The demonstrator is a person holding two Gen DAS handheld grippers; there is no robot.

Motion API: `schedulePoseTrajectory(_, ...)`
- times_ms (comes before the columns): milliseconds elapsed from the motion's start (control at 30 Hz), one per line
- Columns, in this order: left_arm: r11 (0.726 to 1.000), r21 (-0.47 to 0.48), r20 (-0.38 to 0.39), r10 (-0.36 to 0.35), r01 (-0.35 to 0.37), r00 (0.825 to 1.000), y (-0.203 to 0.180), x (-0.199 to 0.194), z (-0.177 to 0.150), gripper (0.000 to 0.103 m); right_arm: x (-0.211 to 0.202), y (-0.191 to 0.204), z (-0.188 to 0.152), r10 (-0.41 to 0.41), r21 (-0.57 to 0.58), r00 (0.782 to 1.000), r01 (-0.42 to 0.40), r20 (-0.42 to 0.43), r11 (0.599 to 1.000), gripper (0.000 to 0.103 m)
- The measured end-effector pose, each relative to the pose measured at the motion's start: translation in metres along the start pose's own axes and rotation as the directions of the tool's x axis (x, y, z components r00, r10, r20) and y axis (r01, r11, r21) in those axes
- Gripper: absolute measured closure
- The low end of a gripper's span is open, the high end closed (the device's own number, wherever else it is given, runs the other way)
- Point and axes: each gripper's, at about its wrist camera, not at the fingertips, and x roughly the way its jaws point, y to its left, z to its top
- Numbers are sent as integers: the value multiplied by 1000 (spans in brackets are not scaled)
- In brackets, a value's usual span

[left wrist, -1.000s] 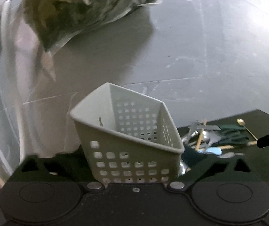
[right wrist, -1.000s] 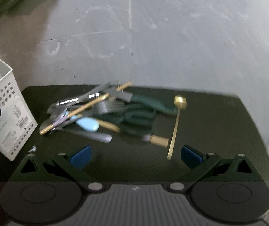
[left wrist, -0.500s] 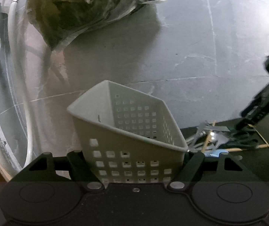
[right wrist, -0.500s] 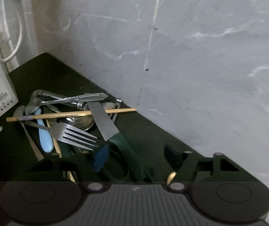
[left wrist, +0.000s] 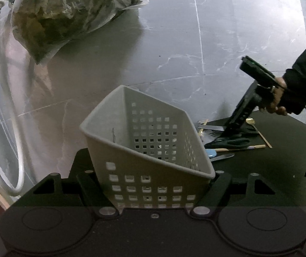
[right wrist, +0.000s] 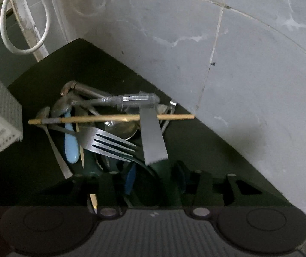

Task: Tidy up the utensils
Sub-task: 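Grasp the dark-green-handled knife from the pile with the right tool, then lower the knife into the holder with the right tool and release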

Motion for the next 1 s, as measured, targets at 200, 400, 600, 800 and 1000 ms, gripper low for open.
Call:
schedulePoseTrajectory(200,1000,12,3,-27,27,1000,2,-3,-4,27,-15,3,-22,-9,158,1000,8,11,987,87)
schedulePoseTrajectory(400,998,23,0,-55,55,998,9,0,0,27,-48,7,-65,6,493,987,-85,160,866,88)
schedulePoseTrajectory(600,993,40,9,-112,112,994,17,4,0,27,-100,40,-109,-6,644,867,-365,498,672,88)
schedulePoseTrajectory(800,988,39,17,-149,148,989,24,6,-2,27,-166,116,-99,28,422,598,-598,801,682,87)
schedulePoseTrajectory(1000,986,44,21,-161,160,987,25,5,-4,27,-163,154,-55,199,328,558,-700,806,634,87)
